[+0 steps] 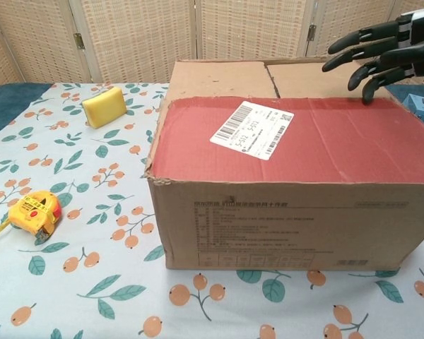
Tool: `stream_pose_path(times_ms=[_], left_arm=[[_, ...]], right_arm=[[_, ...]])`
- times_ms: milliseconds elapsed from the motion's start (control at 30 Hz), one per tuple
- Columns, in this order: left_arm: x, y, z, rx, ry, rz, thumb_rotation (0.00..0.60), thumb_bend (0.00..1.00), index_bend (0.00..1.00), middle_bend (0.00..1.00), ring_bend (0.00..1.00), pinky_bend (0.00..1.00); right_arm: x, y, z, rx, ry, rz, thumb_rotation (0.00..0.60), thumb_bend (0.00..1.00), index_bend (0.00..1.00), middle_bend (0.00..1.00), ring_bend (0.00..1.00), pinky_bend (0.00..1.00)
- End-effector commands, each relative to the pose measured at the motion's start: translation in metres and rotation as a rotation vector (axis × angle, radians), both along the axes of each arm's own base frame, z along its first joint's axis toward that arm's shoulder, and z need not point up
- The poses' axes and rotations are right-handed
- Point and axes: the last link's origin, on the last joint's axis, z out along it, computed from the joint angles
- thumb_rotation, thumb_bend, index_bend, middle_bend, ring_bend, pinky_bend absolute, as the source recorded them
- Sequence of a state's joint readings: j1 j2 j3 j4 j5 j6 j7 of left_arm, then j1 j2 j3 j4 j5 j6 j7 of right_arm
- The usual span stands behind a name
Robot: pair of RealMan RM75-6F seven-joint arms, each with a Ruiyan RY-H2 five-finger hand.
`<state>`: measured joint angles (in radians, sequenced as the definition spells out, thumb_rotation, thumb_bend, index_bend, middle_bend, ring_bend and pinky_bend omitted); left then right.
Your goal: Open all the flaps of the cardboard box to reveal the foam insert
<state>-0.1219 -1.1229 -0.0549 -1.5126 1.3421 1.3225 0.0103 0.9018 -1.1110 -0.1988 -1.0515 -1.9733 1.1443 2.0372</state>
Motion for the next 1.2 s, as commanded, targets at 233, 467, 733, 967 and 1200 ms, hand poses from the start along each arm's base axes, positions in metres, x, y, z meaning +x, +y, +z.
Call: stream_pose_path(times_ms=[233, 467, 733, 967, 1200], left_arm=[[-0.002, 0.001, -0.001, -0.002, 0.004, 0.011, 0.6, 0.53, 0.19, 0.2, 0.17, 0.06], [-0.003, 0.002, -0.001, -0.002, 0.006, 0.015, 0.6, 0.53, 0.19, 0.2, 0.17, 0.06], [-0.007, 0.005, 0.001, -0.006, 0.0, 0.032, 0.6, 0.53, 0.19, 0.2, 0.17, 0.06], [-0.008, 0.005, 0.001, -0.008, 0.0, 0.041, 0.6, 0.53, 0.19, 0.2, 0.17, 0.06], [-0.005, 0.003, 0.0, -0.008, 0.011, 0.028, 0.6, 0.53, 0.19, 0.2, 0.17, 0.06]], right_arm=[[-0.001, -0.009, 0.005, -0.041, -0.02, -0.008, 0.6, 0.44, 0.21, 0.2, 0.34, 0.38], [-0.005, -0.01, 0.001, -0.034, -0.008, -0.007, 0.6, 0.44, 0.21, 0.2, 0.34, 0.38], [-0.01, -0.019, 0.003, -0.048, -0.015, -0.032, 0.6, 0.44, 0.21, 0.2, 0.34, 0.38], [-0.013, -0.014, -0.004, -0.015, -0.016, -0.017, 0.6, 0.44, 0.21, 0.19, 0.33, 0.38], [-0.012, -0.005, -0.001, 0.0, -0.051, -0.002, 0.6, 0.44, 0.21, 0.19, 0.33, 0.38]])
